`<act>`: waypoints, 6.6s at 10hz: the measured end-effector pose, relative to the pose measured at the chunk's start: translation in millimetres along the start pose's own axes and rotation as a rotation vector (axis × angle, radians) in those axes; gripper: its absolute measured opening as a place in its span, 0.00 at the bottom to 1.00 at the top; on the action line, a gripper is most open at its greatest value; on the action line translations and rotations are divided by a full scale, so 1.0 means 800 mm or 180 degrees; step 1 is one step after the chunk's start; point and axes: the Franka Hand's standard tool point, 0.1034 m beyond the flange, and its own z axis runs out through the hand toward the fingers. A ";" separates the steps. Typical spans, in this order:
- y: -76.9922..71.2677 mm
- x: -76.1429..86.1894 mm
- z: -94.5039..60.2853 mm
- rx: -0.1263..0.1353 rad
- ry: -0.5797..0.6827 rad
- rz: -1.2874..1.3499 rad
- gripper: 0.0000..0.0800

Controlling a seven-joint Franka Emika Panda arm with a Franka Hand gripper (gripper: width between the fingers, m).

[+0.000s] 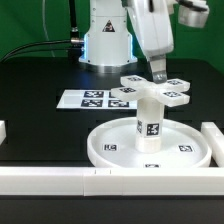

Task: Assemble round table

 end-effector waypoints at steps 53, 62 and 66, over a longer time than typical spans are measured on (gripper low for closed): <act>0.015 0.012 0.025 -0.0660 0.0119 -0.6071 0.55; 0.017 0.013 0.025 -0.0381 0.0277 -0.3400 0.55; 0.014 0.012 0.025 -0.0192 0.0371 -0.2222 0.55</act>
Offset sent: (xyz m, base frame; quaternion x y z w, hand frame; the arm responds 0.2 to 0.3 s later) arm 0.0128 0.0107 0.0088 -0.0566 -0.0381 -0.3231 0.9439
